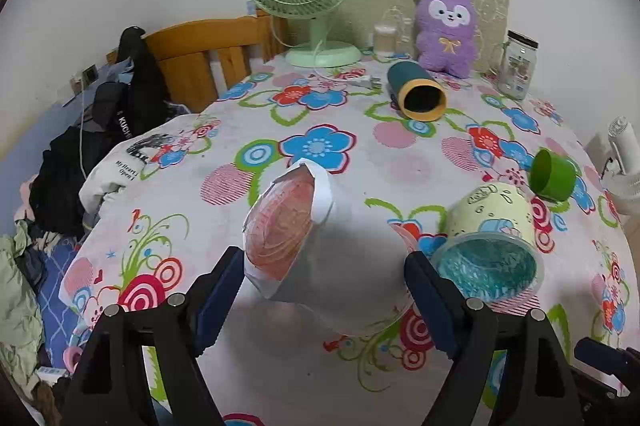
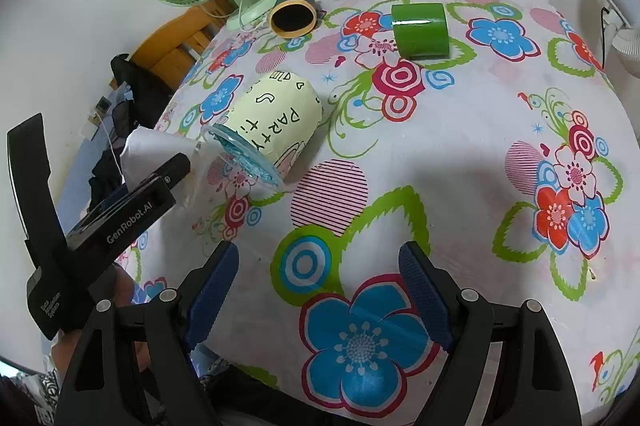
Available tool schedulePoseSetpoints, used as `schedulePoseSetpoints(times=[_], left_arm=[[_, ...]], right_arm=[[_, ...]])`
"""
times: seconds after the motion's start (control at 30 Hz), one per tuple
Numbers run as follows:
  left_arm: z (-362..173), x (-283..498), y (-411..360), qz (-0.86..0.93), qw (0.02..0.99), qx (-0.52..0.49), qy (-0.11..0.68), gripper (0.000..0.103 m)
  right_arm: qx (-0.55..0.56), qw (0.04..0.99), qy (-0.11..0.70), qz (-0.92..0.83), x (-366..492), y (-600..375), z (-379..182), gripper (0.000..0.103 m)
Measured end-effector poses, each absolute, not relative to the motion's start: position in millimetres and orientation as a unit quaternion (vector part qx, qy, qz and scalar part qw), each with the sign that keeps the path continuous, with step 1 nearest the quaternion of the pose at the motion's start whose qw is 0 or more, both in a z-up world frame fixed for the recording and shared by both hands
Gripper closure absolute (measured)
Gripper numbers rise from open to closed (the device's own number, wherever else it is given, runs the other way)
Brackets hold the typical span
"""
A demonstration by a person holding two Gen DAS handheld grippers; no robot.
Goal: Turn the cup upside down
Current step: 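Lower the turned white cup onto the tablecloth with the left gripper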
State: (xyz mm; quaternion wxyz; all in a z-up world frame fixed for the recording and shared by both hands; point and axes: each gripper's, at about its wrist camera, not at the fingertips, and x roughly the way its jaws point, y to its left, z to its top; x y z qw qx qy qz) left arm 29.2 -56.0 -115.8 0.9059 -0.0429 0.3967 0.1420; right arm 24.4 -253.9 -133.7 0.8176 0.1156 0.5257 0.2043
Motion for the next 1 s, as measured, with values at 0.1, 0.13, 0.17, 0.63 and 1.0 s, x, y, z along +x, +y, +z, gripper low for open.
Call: schedulePoseSetpoints(times=[0.1,0.13,0.17,0.63,1.0], left_arm=[[-114.4,27.9,-56.9,0.139,0.907,-0.044,0.395,0.016],[-113.4,27.3,-56.9,0.14,0.908,-0.043,0.394,0.014],[-112.2,26.9,-56.8,0.14,0.909,-0.042,0.391,0.012],[-103.9,22.6,-45.5,0.133,0.913,-0.059,0.381,0.01],[-77.8,6.0,-23.8,0.121,0.922,-0.081,0.358,0.008]], right_arm=[[0.115,0.818,0.526,0.205,24.4,-253.3,-132.6,0.019],[0.115,0.818,0.525,0.205,24.3,-253.3,-132.7,0.019],[0.114,0.818,0.525,0.206,24.5,-253.2,-132.3,0.019],[0.107,0.817,0.526,0.212,27.7,-243.0,-130.0,0.019],[0.091,0.824,0.51,0.229,33.3,-225.3,-117.1,0.019]])
